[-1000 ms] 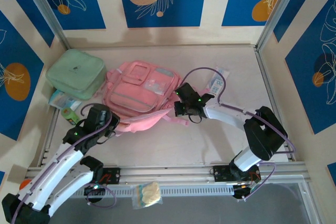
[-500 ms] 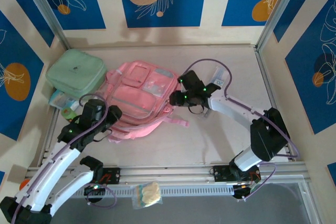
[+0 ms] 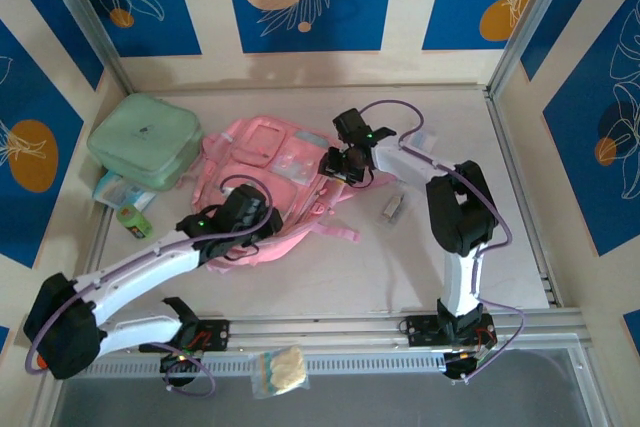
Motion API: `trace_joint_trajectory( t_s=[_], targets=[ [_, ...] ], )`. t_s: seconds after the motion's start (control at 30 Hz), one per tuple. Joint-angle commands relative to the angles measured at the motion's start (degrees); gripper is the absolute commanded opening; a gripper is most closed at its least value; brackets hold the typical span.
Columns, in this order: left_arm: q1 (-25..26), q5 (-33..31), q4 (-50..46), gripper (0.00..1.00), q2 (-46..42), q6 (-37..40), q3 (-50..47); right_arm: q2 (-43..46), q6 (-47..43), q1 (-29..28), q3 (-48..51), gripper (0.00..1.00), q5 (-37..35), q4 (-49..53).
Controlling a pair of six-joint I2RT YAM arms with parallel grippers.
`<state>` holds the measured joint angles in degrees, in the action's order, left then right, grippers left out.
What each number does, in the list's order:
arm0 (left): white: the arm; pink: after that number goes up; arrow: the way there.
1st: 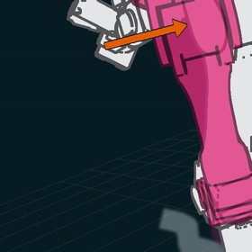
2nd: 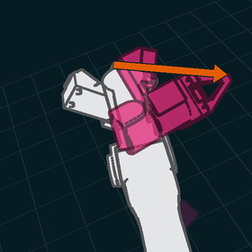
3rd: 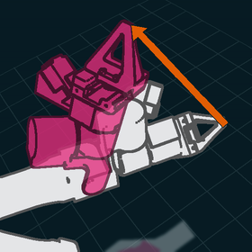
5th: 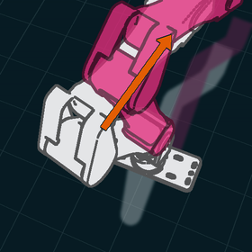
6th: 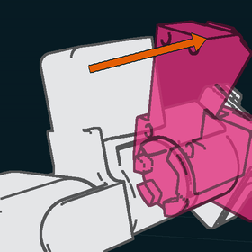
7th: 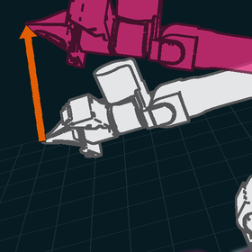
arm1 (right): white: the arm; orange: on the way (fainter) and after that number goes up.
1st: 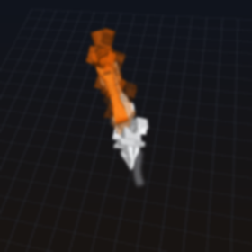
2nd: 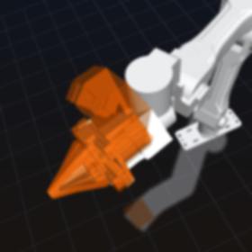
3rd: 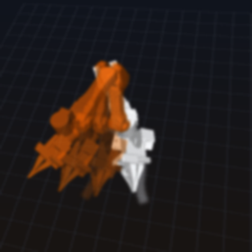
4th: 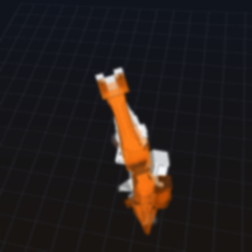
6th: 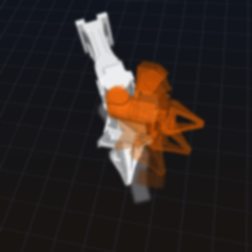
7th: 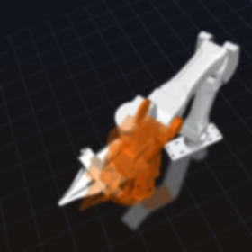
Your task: Pack books, pencil case, and school supplies into a backpack
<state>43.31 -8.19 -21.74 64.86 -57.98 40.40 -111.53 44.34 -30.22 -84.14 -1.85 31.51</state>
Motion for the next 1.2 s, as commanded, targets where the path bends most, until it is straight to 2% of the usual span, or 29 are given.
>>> trace_joint_trajectory(
  t_s=[0.0,0.1,0.37,0.53,0.8,0.97,1.17],
  targets=[
    [0.96,-2.25,3.57,0.46,2.17,0.69,1.97,-0.54,2.10,-1.17,-3.17,0.44,1.39,3.61],
    [1.60,-3.58,3.59,0.46,3.53,0.93,1.55,-0.05,4.06,-2.55,-3.36,0.48,-2.49,5.22],
    [1.73,-3.60,3.54,0.47,3.60,0.01,-0.61,-6.39,7.39,-2.15,-5.91,0.48,-0.82,4.82],
    [1.75,-4.74,1.14,0.48,2.29,0.27,-2.26,-8.63,5.18,-1.44,-9.01,0.30,0.24,3.80],
    [0.20,-6.32,-1.73,0.49,-1.82,1.29,-6.80,-5.19,2.35,-1.12,-7.16,0.00,2.60,-0.93],
    [-2.95,-7.11,1.55,0.49,-2.70,2.85,-9.08,-0.90,1.64,-1.46,-3.64,0.00,6.15,-4.04],
    [-11.71,-3.56,7.88,0.49,-0.26,7.58,-10.30,7.06,1.98,-2.52,3.06,0.00,9.59,-7.77]
  ],
)
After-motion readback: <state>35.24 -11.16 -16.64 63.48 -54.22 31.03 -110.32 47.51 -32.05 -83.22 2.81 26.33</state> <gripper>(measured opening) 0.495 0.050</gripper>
